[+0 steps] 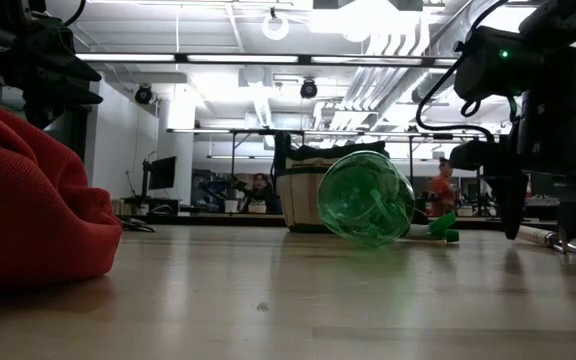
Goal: Pick & Place Garden tools in Gardening bag
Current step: Put the hand rake into the gardening bag
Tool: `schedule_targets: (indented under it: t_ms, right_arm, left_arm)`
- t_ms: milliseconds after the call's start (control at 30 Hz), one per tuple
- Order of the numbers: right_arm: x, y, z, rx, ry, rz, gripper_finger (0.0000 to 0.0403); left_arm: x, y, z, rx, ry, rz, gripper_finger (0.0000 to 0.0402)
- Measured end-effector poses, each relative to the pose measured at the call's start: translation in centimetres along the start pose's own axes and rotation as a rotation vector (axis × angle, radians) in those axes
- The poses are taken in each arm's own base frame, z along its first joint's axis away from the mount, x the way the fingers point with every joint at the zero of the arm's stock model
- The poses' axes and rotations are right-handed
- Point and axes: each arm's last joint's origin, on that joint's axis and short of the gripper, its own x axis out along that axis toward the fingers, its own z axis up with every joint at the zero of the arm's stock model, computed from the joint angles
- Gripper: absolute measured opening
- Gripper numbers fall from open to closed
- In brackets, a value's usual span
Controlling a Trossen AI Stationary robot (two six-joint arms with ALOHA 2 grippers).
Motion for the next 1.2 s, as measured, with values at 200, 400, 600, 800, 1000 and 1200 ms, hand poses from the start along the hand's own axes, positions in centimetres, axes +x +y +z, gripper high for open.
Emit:
schedule_targets:
  t_ms: [200, 400, 600, 800, 1000, 1200]
  right_arm:
    - [0.01, -0.03, -0.04, 0.004, 0.017, -0.005, 0.0235]
    - [0.02, -0.13, -0.14, -0.015, 0.055, -0.022, 0.0226]
    - [0.06, -0.31, -0.15, -0.020, 0.069, -0.041, 0.0171]
    - [0.06, -0.52, -0.11, -0.020, 0.067, -0.062, 0.0113]
    - [0.07, -0.63, -0.06, -0.025, 0.055, -0.072, 0.0081]
    - [0.06, -0.63, -0.06, -0.056, 0.054, -0.071, 0.0056]
  left_arm:
    - [0.00, 0.00, 0.00, 0.000, 0.000, 0.001, 0.0154]
    - [0.00, 0.00, 0.00, 0.000, 0.000, 0.000, 0.0154]
    - [0.00, 0.03, 0.06, 0.001, -0.013, 0.014, 0.0154]
    - [0.00, 0.08, 0.05, 0.000, -0.017, 0.026, 0.0154]
    - [0.01, 0.07, 0.06, 0.000, -0.018, 0.026, 0.0154]
    - [0.01, 0.07, 0.06, -0.019, -0.019, 0.026, 0.0154]
